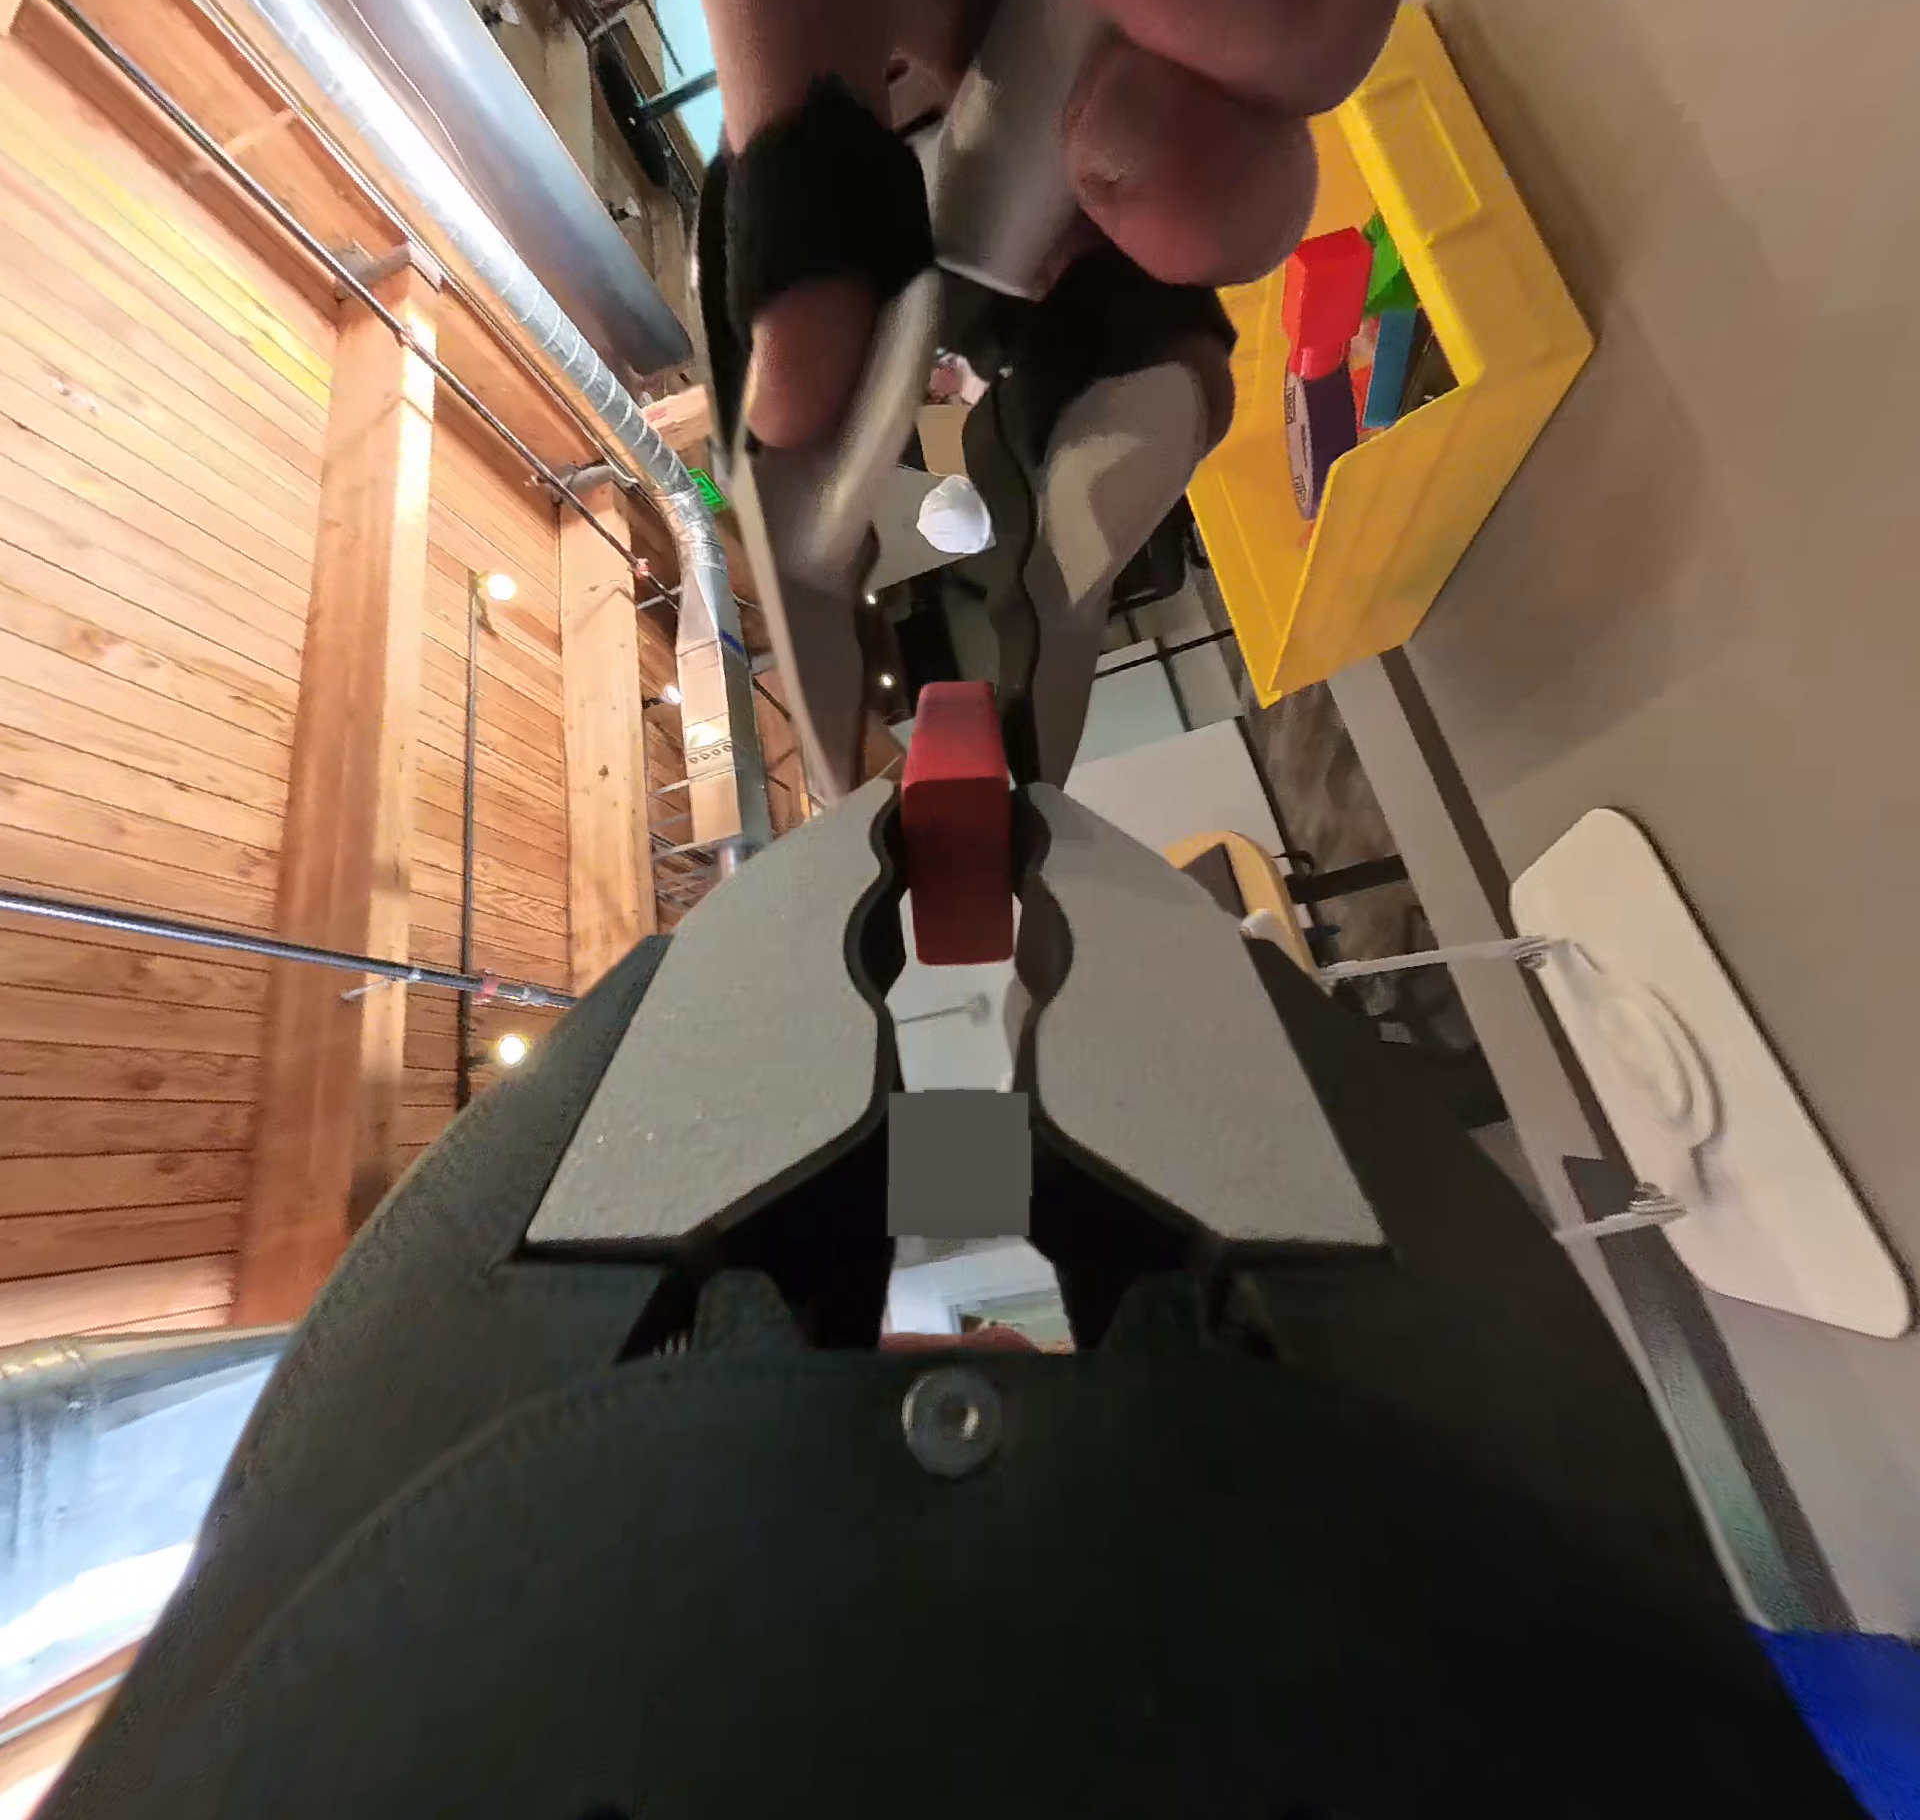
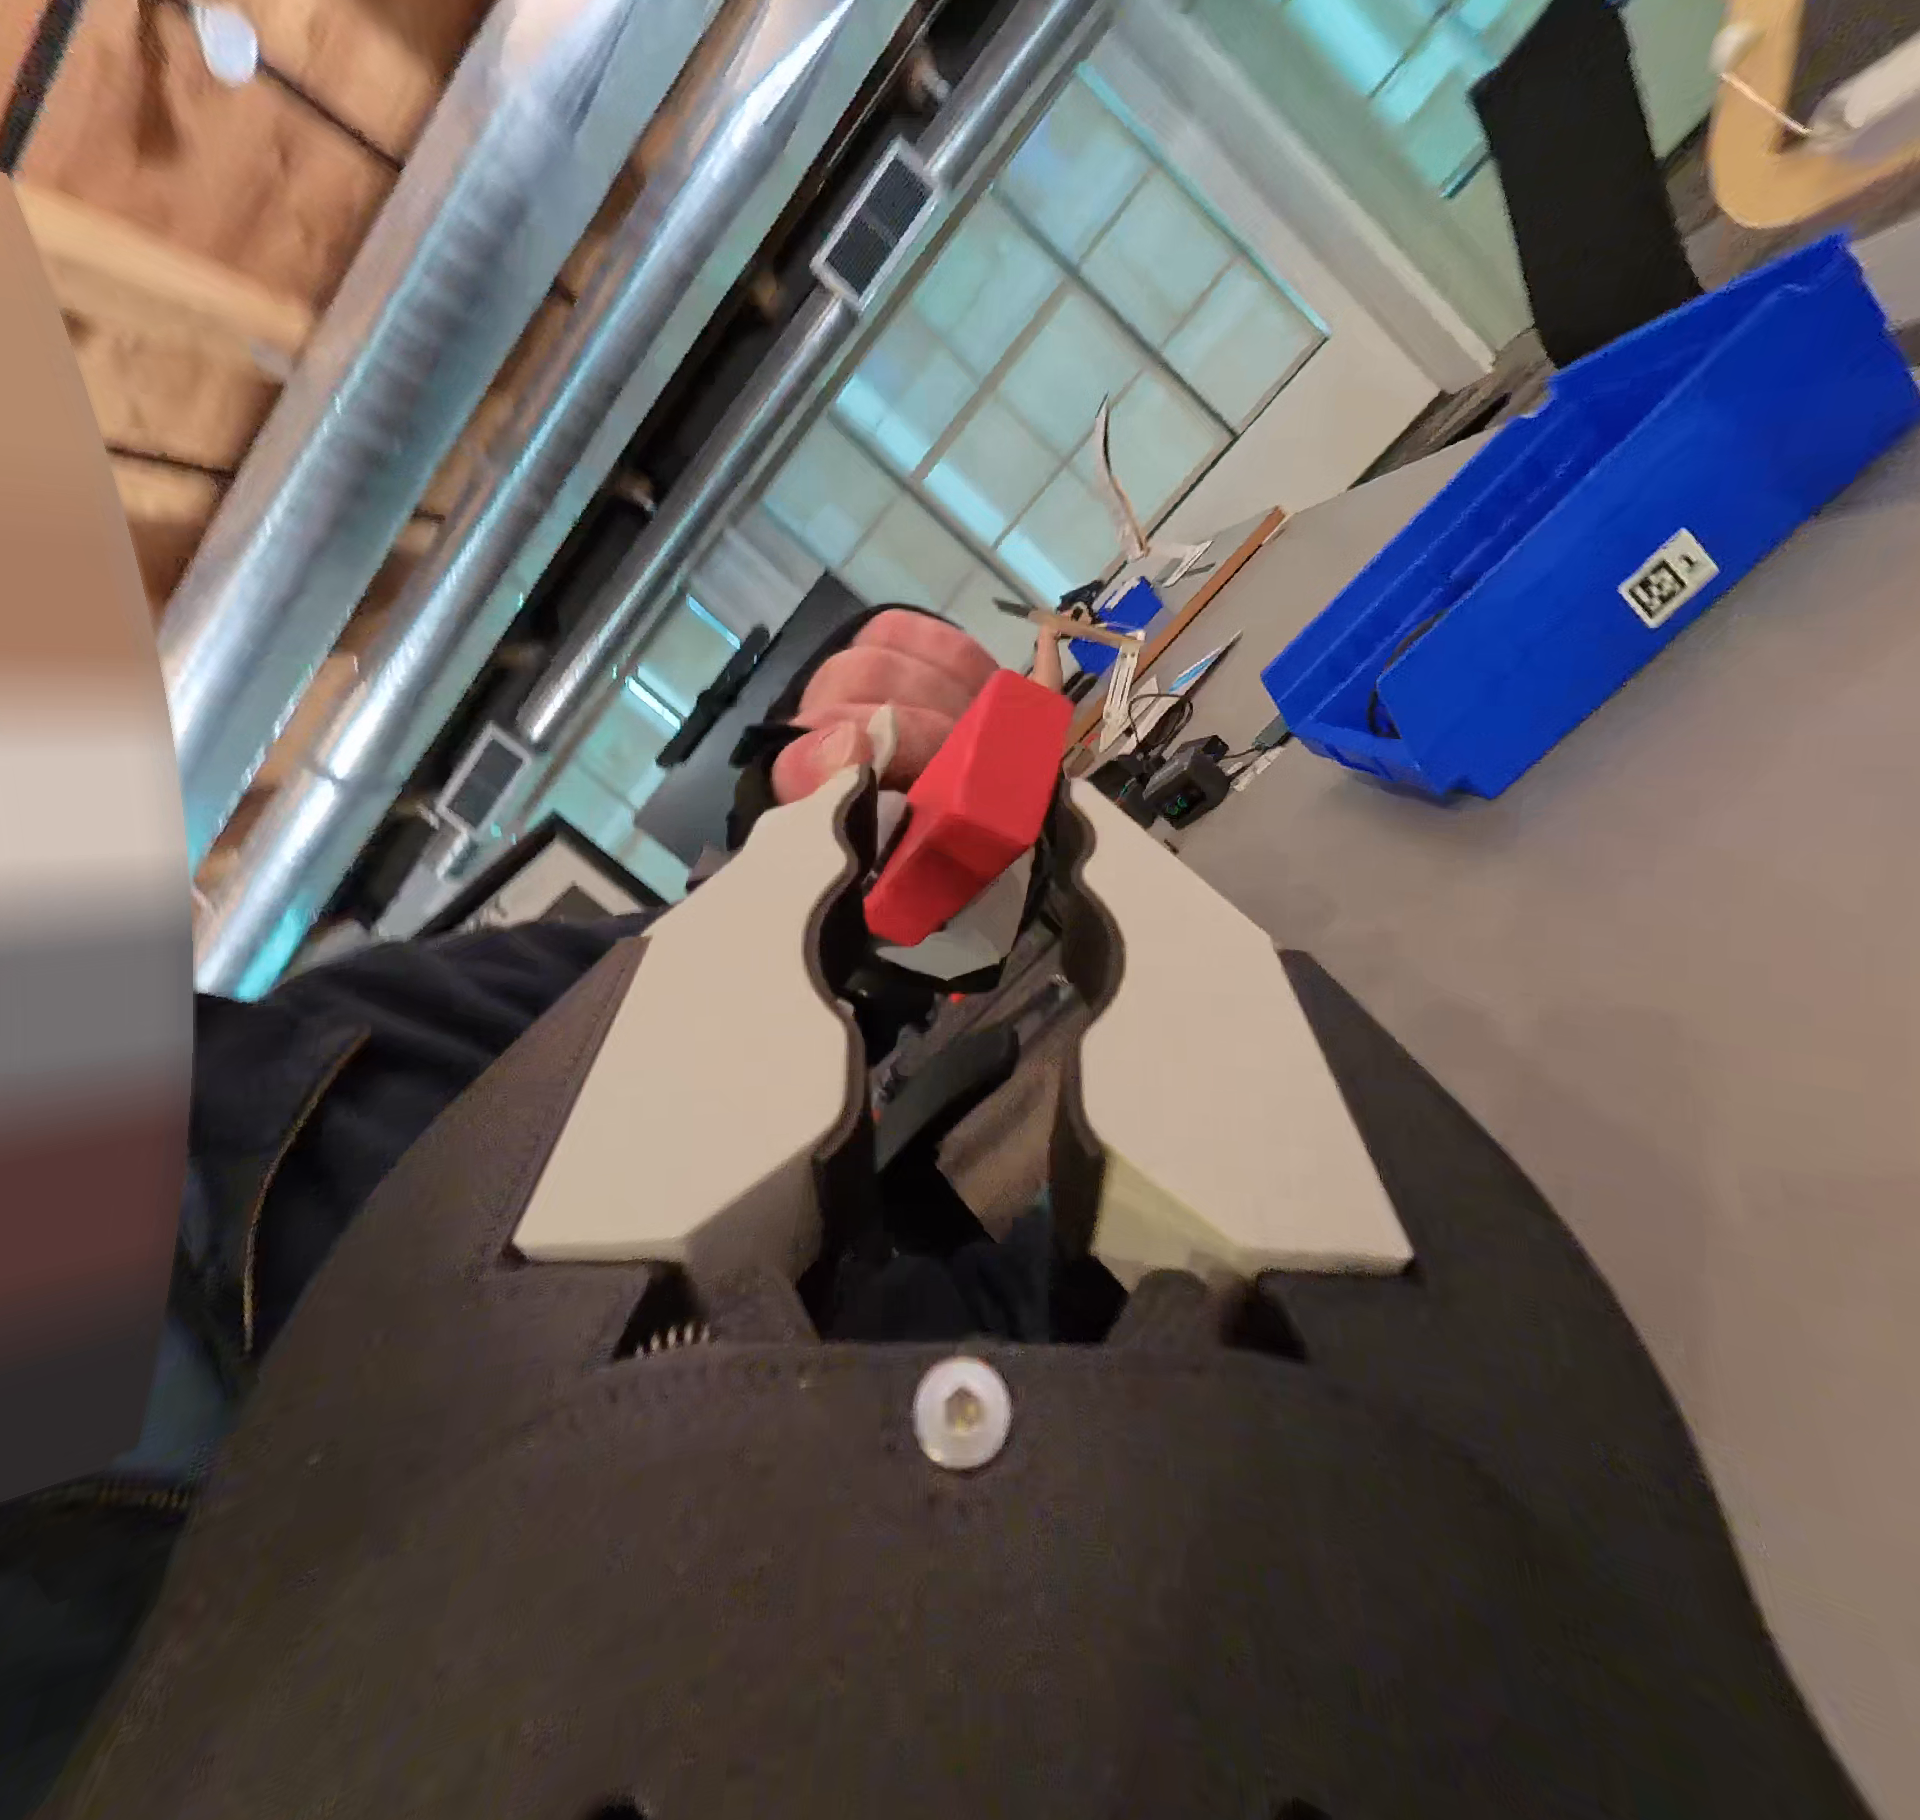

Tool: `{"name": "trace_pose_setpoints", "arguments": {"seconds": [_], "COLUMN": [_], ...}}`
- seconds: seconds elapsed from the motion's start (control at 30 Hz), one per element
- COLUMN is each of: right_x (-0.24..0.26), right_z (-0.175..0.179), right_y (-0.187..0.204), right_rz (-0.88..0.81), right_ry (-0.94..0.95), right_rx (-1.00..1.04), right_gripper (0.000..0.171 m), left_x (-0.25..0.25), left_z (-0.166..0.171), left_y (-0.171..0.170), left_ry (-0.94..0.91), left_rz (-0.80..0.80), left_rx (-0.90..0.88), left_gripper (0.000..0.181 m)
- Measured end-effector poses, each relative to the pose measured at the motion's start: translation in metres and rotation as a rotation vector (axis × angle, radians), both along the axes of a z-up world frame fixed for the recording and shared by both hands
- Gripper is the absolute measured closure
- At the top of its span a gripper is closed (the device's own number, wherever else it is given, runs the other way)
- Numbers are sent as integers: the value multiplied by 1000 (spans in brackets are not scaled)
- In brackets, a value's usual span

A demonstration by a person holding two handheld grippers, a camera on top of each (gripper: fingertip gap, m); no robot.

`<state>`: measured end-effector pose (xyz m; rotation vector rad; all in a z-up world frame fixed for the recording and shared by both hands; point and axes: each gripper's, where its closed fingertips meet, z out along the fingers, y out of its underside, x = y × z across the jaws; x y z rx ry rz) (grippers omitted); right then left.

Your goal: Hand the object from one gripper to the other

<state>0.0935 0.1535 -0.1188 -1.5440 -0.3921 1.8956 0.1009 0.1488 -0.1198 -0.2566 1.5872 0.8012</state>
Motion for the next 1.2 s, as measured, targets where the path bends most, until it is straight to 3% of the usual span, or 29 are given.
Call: {"name": "trace_pose_setpoints", "arguments": {"seconds": [0.23, 0.37, 0.47, 0.53, 0.73, 0.87, 1.03, 1.1, 1.2], "right_x": [-1, 9, 18, 16, 4, -4, -10, -14, -18], "right_z": [-4, 5, 15, 13, 17, 14, 1, -3, -7], "right_y": [14, 27, 28, 24, -2, -18, -34, -40, -45], "right_rz": [-103, -220, -267, -284, -320, -347, -334, -323, -318], "right_ry": [63, 36, -9, -149, -533, -810, -1023, -1040, -1056], "right_rx": [-37, 74, 213, 363, 966, 1412, 1748, 1813, 1865], "right_gripper": [154, 157, 157, 158, 157, 157, 157, 158, 157], "left_x": [4, 1, -8, -14, -10, -7, -10, -5, 3], "left_z": [-9, -15, -17, -21, -34, -19, -1, -6, -14], "left_y": [12, 19, 17, 16, -2, -27, -33, -39, -54], "left_ry": [28, -33, -163, -249, -482, -508, -550, -516, -444], "left_rz": [26, 71, 70, 66, -19, -268, -449, -450, -476], "left_rx": [32, -100, -363, -539, -1458, -2068, -2353, -2452, -2538], "left_gripper": [164, 150, 139, 133, 118, 109, 87, 72, 65]}}
